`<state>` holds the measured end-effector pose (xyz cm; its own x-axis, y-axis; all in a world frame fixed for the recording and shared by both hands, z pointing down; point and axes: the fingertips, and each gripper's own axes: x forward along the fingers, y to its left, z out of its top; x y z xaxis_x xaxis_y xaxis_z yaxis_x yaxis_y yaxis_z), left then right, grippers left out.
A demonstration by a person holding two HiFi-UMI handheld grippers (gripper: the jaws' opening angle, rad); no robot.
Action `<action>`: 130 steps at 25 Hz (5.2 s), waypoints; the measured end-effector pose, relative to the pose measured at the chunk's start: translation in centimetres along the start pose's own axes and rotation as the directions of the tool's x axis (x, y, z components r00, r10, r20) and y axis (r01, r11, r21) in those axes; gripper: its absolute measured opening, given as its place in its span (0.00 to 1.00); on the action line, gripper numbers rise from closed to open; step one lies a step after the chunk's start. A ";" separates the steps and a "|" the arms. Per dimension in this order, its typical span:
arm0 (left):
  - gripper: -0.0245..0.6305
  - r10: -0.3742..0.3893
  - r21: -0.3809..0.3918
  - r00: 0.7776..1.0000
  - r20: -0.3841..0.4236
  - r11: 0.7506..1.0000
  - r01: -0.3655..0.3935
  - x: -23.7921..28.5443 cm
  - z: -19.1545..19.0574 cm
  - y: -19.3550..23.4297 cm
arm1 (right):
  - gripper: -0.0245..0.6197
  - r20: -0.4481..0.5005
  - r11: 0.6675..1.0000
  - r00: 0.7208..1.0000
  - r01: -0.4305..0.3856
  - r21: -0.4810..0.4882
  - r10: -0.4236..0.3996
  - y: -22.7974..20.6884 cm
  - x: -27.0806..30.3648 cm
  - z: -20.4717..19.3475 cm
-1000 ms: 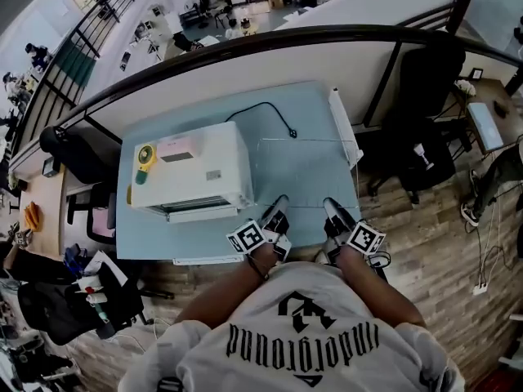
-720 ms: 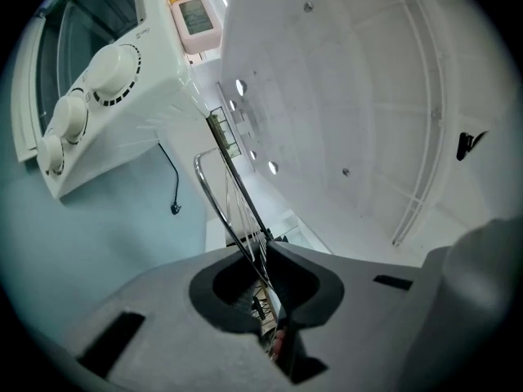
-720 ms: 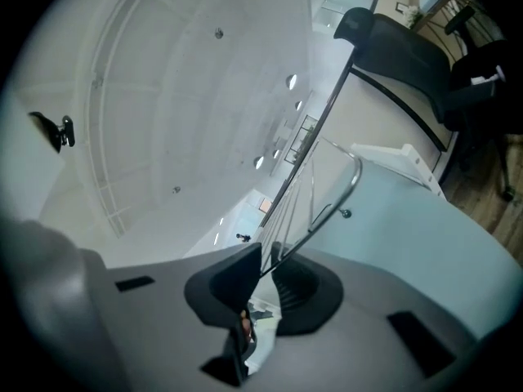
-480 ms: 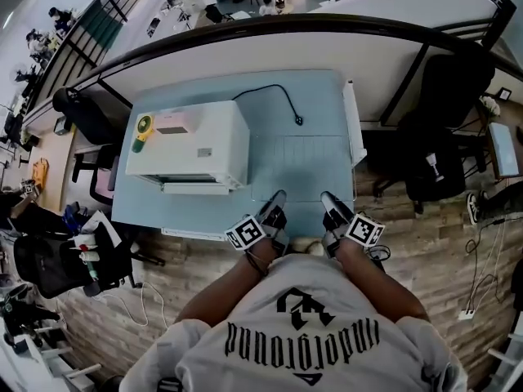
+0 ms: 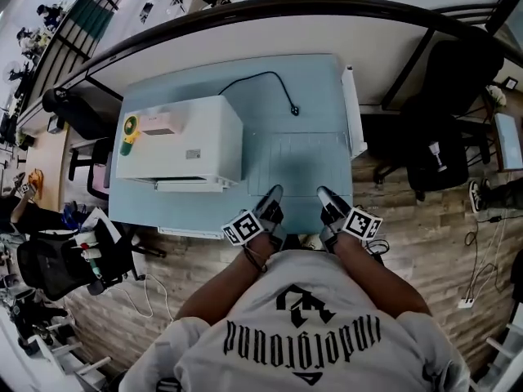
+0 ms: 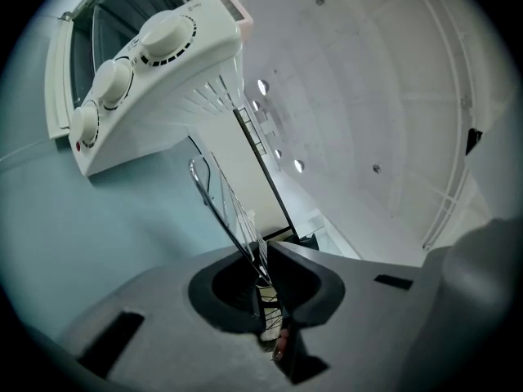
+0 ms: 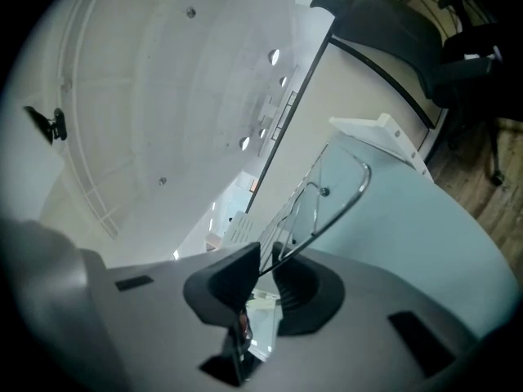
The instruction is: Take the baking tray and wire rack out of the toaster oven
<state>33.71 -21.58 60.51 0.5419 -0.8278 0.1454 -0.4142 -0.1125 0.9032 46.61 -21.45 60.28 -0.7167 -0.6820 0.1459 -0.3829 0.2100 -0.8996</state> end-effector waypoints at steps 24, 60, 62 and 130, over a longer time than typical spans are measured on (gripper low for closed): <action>0.11 0.124 -0.021 0.983 -0.133 0.992 -0.128 5.3 0.2 10.2 | 0.15 -0.098 0.987 0.983 0.161 0.029 -0.157 -9.5 6.1 -1.0; 0.38 0.279 0.226 0.849 -0.450 0.955 -0.194 4.2 -5.6 16.4 | 0.34 -0.392 0.959 0.875 0.271 -0.089 -0.284 -14.8 6.4 -7.2; 0.39 0.297 0.267 0.829 -0.474 0.946 -0.186 3.9 -6.0 16.3 | 0.35 -0.413 0.953 0.859 0.270 -0.136 -0.302 -14.9 6.3 -7.2; 0.30 -0.051 0.902 0.997 -0.062 0.425 0.078 0.4 1.7 -16.6 | 0.20 -0.018 0.489 0.998 -0.049 -0.871 0.068 13.9 -4.3 7.0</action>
<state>39.55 -20.98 44.87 0.6070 -0.7850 0.1241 -0.7931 -0.6083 0.0315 48.46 -20.44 44.28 -0.7511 -0.6537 0.0920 -0.6601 0.7459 -0.0885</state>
